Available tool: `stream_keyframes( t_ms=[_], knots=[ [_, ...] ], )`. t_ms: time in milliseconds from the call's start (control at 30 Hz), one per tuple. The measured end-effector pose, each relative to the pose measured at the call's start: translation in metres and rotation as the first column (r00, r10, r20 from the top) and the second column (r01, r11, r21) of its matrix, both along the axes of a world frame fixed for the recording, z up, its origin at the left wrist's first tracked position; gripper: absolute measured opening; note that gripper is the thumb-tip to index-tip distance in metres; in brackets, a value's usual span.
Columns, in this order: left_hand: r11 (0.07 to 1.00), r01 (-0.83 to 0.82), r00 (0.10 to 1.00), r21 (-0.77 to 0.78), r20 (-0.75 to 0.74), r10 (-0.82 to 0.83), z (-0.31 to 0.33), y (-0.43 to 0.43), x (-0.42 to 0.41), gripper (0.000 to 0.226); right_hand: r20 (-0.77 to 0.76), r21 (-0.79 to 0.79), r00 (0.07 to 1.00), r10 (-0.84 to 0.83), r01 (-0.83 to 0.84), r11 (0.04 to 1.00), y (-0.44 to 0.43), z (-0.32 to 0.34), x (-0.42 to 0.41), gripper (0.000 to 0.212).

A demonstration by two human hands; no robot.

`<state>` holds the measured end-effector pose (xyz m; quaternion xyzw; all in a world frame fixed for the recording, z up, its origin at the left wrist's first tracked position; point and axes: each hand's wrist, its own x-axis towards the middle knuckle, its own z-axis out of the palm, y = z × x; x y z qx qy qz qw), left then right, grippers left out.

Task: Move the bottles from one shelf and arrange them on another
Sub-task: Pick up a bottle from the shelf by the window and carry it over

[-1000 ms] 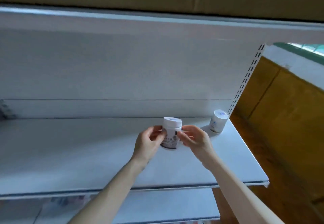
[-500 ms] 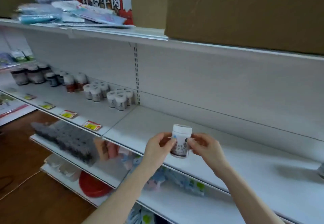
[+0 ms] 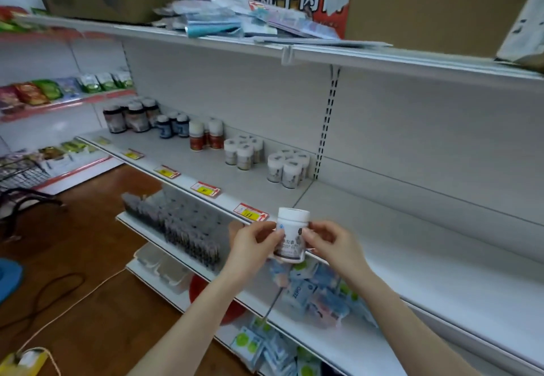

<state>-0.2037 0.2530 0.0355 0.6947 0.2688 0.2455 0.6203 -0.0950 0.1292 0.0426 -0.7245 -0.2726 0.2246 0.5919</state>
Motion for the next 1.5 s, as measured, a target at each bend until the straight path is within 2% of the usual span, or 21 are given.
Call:
stream_keyframes(
  t_ms=[100, 233, 333, 500, 600, 733, 900, 967, 1133, 1367, 1500],
  knots=[
    [0.997, -0.013, 1.0, -0.075, 0.006, 0.014, -0.005, 0.026, 0.002, 0.008, -0.009, -0.01, 1.0, 0.028, -0.028, 1.0, 0.032, -0.002, 0.004, 0.018],
    [0.999, -0.021, 1.0, 0.035, 0.016, 0.021, -0.005, 0.061, 0.019, 0.017, -0.023, -0.013, 0.999, 0.041, -0.041, 0.999, 0.074, -0.007, 0.023, 0.018],
    [0.999, 0.0, 0.999, 0.033, 0.042, -0.001, -0.003, 0.088, 0.038, 0.018, -0.005, -0.004, 1.0, 0.03, -0.03, 1.0, 0.104, -0.011, 0.044, 0.022],
    [0.99, 0.025, 0.999, 0.141, -0.042, -0.019, -0.01, 0.134, 0.078, 0.02, 0.105, -0.064, 0.994, 0.017, -0.011, 0.998, 0.139, -0.012, 0.076, 0.015],
    [0.978, 0.055, 0.996, 0.2, -0.085, -0.038, -0.015, 0.154, 0.098, 0.022, 0.047, -0.105, 0.999, -0.004, 0.009, 0.994, 0.155, -0.015, 0.091, 0.009],
    [0.976, 0.109, 0.993, 0.188, -0.064, -0.098, -0.02, 0.175, 0.118, 0.018, -0.04, -0.086, 0.998, -0.05, 0.047, 0.995, 0.171, -0.023, 0.101, 0.009],
    [0.957, 0.192, 0.978, 0.215, -0.117, -0.17, -0.041, 0.205, 0.137, 0.02, -0.095, -0.119, 0.972, -0.214, 0.202, 0.972, 0.196, -0.039, 0.106, 0.037],
    [0.954, 0.229, 0.969, 0.195, -0.143, -0.203, -0.046, 0.212, 0.142, 0.022, -0.076, -0.133, 0.965, -0.252, 0.241, 0.961, 0.204, -0.042, 0.105, 0.04],
    [0.94, 0.26, 0.96, 0.219, -0.16, -0.228, -0.053, 0.228, 0.152, 0.021, -0.027, -0.166, 0.94, -0.339, 0.33, 0.929, 0.22, -0.045, 0.103, 0.025],
    [0.92, 0.341, 0.934, 0.192, -0.179, -0.308, -0.053, 0.24, 0.166, 0.026, 0.034, -0.153, 0.919, -0.392, 0.393, 0.907, 0.233, -0.043, 0.103, 0.026],
    [0.922, 0.34, 0.933, 0.184, -0.186, -0.307, -0.053, 0.246, 0.171, 0.026, 0.012, -0.156, 0.922, -0.386, 0.383, 0.91, 0.239, -0.047, 0.104, 0.019]
  ],
)
